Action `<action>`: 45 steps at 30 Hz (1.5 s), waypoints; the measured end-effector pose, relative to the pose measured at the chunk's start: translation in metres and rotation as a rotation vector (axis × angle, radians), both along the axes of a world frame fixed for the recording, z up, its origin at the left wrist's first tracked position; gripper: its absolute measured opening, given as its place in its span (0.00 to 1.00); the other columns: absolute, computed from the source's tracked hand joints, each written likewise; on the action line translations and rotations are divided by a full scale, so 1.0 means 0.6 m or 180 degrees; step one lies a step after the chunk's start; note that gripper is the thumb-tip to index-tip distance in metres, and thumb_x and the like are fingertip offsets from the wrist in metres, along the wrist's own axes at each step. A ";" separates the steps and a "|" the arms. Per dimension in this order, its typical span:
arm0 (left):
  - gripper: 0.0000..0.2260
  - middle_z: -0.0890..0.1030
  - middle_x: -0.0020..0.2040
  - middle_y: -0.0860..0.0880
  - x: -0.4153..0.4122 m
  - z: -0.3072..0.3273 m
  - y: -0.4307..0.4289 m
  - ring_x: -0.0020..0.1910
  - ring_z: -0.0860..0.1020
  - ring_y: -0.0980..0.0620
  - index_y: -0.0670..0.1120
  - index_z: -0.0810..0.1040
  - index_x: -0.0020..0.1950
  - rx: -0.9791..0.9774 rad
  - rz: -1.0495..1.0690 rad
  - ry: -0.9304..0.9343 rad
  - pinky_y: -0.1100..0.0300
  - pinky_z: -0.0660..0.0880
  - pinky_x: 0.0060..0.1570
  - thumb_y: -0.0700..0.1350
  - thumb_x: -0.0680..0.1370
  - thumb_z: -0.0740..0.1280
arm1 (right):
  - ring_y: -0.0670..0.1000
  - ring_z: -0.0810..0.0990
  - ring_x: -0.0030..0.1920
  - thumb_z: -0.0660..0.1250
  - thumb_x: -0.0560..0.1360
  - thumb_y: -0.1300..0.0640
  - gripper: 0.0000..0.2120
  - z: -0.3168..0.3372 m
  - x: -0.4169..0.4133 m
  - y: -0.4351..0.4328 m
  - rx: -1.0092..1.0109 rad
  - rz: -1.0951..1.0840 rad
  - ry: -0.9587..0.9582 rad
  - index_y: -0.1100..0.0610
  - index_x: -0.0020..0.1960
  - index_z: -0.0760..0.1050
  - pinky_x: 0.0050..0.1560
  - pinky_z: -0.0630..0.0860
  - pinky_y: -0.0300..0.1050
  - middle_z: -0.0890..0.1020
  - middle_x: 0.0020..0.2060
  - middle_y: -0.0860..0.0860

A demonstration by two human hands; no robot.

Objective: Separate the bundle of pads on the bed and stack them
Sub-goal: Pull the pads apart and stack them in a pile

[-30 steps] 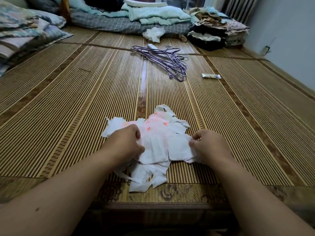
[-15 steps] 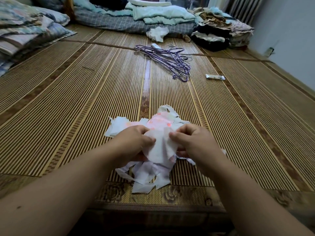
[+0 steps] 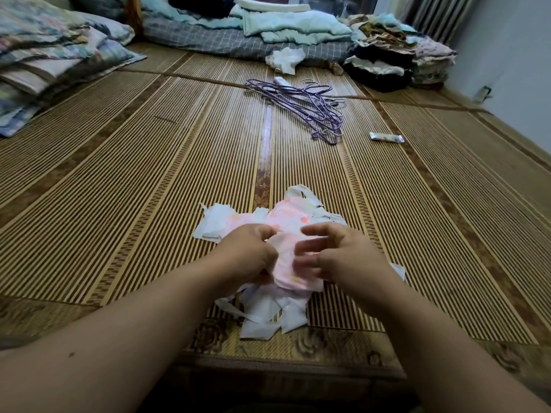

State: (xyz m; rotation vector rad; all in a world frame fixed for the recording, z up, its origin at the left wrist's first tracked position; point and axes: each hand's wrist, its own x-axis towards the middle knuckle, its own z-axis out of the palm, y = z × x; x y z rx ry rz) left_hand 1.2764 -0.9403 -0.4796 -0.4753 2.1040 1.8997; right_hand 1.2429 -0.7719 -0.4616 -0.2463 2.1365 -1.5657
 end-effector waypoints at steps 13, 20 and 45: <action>0.19 0.80 0.58 0.42 -0.014 0.013 -0.199 0.46 0.81 0.49 0.42 0.75 0.64 0.0777 0.3466 0.0712 0.62 0.79 0.32 0.30 0.77 0.54 | 0.41 0.78 0.46 0.66 0.74 0.59 0.12 -0.030 -0.040 0.041 0.1463 -0.0207 0.1290 0.47 0.54 0.79 0.37 0.78 0.42 0.80 0.46 0.42; 0.14 0.78 0.60 0.38 0.003 -0.012 -0.255 0.50 0.80 0.44 0.38 0.73 0.62 0.0754 0.3473 0.0137 0.52 0.76 0.44 0.38 0.79 0.56 | 0.36 0.76 0.44 0.67 0.75 0.56 0.09 -0.022 -0.051 0.057 0.1313 -0.0412 0.1505 0.48 0.53 0.80 0.30 0.69 0.32 0.82 0.45 0.44; 0.30 0.72 0.70 0.52 -0.011 -0.041 -0.008 0.67 0.68 0.54 0.54 0.68 0.71 -0.2638 -0.0515 0.1660 0.57 0.64 0.65 0.53 0.71 0.71 | 0.48 0.80 0.35 0.69 0.73 0.55 0.05 -0.016 -0.035 -0.004 0.0974 -0.0478 0.1489 0.54 0.40 0.82 0.36 0.75 0.44 0.81 0.32 0.46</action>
